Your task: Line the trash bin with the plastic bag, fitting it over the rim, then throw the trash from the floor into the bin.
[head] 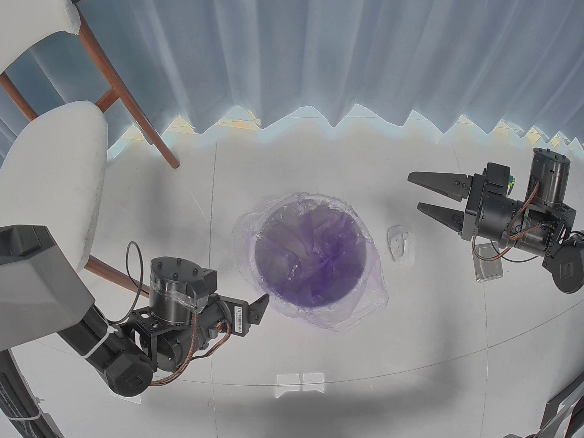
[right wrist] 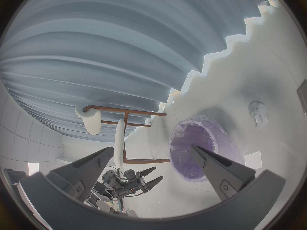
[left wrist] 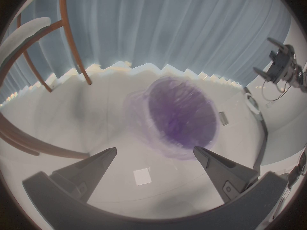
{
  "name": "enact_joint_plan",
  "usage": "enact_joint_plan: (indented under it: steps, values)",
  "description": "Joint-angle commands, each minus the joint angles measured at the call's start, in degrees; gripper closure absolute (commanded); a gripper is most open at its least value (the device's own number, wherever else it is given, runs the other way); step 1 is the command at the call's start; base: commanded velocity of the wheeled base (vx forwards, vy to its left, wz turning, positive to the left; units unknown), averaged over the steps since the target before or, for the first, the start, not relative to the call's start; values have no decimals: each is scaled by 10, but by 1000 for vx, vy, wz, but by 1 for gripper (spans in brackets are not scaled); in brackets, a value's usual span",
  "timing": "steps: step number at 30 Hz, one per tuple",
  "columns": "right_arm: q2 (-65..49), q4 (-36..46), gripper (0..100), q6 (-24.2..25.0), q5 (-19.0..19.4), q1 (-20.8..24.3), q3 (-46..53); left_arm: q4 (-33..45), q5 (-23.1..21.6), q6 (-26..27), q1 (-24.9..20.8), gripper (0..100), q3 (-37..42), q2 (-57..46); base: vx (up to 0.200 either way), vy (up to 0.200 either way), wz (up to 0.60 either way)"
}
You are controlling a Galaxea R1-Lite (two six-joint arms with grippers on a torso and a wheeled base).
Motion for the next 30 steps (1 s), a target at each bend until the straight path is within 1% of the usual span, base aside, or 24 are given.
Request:
enact_joint_plan:
  steps: [1, 3, 5, 6, 7, 8, 9, 10, 12, 16, 17, 18, 19, 21, 27, 30]
  values:
    - [5, 0, 0, -1, 0, 0, 0, -21, 6, 30, 40, 0, 22, 30, 0, 0, 0]
    - [5, -1, 0, -1, 0, 0, -1, -53, 7, 52, 51, 0, 23, 57, 0, 0, 0]
    - [5, -1, 0, -1, 0, 0, -1, -58, 7, 55, 52, 0, 22, 63, 0, 0, 0]
    - [5, -1, 0, -2, 0, 0, 0, -136, 6, 85, 54, 0, 31, 111, 0, 0, 0]
    - [6, -1, 0, -2, 0, 0, 0, -164, 5, 90, 54, 0, 36, 122, 0, 0, 0]
    - [6, -1, 0, -2, 0, 0, 0, -164, 5, 90, 54, 0, 36, 122, 0, 0, 0]
    - [7, -1, 0, -2, 0, 0, 0, -245, 3, 103, 54, 0, 48, 159, 0, 0, 0]
    - [8, -1, 0, -2, 0, 0, 0, -277, 2, 111, 54, 0, 44, 185, 0, 0, 0]
    - [10, -1, 0, -2, 0, 0, 0, -305, 2, 114, 54, 0, 37, 208, 0, 0, 0]
    - [12, -1, 0, -2, 0, 1, 0, -303, 1, 114, 52, 0, 31, 216, 0, 0, 0]
    - [12, -1, 0, -2, 0, 1, 0, -303, -15, 114, 52, 0, 31, 216, 0, 0, 0]
    - [13, -1, 0, -2, 0, 1, 0, -303, -19, 114, 52, 0, 31, 215, 0, 0, 0]
    - [13, -1, 0, -2, 0, 1, 0, -303, -33, 113, 54, 0, 30, 219, 0, 0, 0]
    - [14, -1, 0, -2, 0, 1, -1, -303, -43, 112, 54, 0, 28, 222, 0, 0, 0]
    - [18, -1, 0, -2, 0, 1, -1, -303, -49, 106, 62, 0, 6, 243, 0, 0, 0]
    - [17, -1, 0, -2, 0, 0, -1, -303, -67, 105, 69, 0, -9, 259, 0, 0, 0]
